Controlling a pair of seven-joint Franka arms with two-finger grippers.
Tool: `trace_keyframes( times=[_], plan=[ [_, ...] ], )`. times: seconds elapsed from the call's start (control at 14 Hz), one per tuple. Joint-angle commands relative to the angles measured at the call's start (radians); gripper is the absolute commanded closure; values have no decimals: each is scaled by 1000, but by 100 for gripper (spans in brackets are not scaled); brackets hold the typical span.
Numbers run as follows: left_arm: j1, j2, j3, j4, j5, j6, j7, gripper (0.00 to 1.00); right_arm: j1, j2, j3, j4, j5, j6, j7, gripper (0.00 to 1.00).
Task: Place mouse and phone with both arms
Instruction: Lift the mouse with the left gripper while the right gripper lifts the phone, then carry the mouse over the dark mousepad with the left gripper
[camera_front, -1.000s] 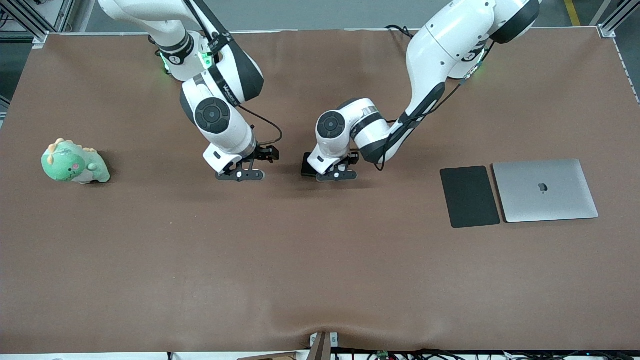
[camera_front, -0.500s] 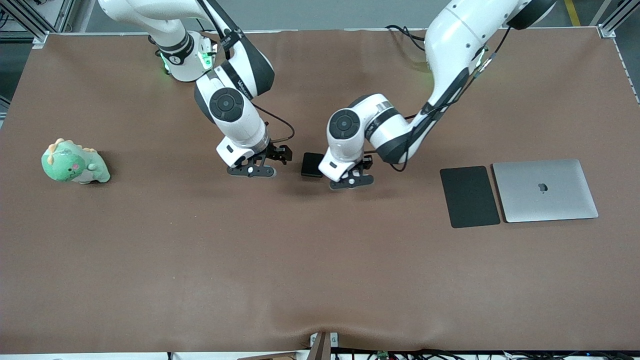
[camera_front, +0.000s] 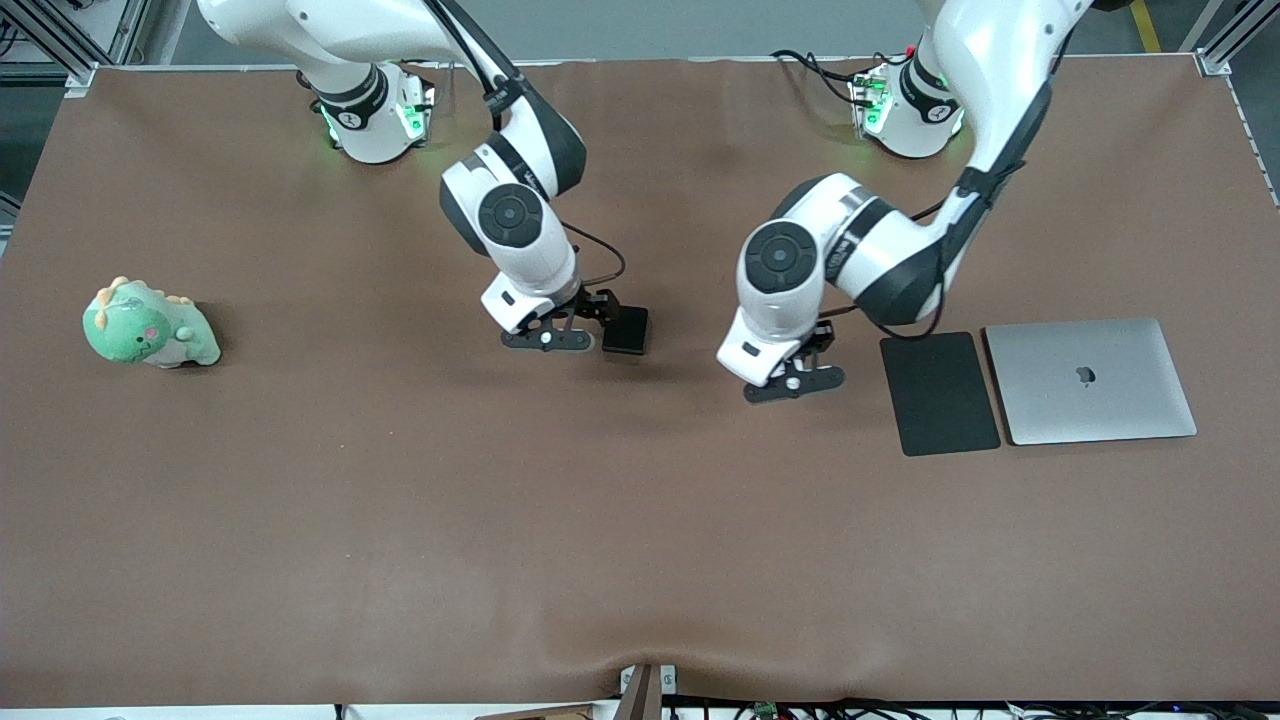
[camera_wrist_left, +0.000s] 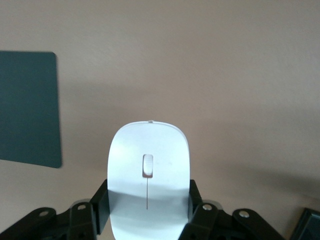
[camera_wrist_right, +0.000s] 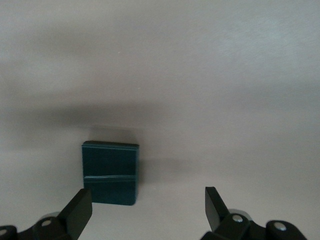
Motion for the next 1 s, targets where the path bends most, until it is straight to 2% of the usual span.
trace_keyframes(
  times=[0.0,0.14,0.71,0.93],
  plan=[
    [101,-41,-51,-25,-19,-14,75,53,38,99,-9,105,-55,-5,108,0],
    [190,-56,-88,-31,-19,-23,161,52,56,149,-7,155,-113,-7,176,0],
    [620,-70,-324,-89,-19,-49,450,52,78,245,-9,232,-138,-2,204,0],
    [715,-70,-350,-123,-18,-49,525,52,78,263,-9,223,-147,55,213,0]
  ],
)
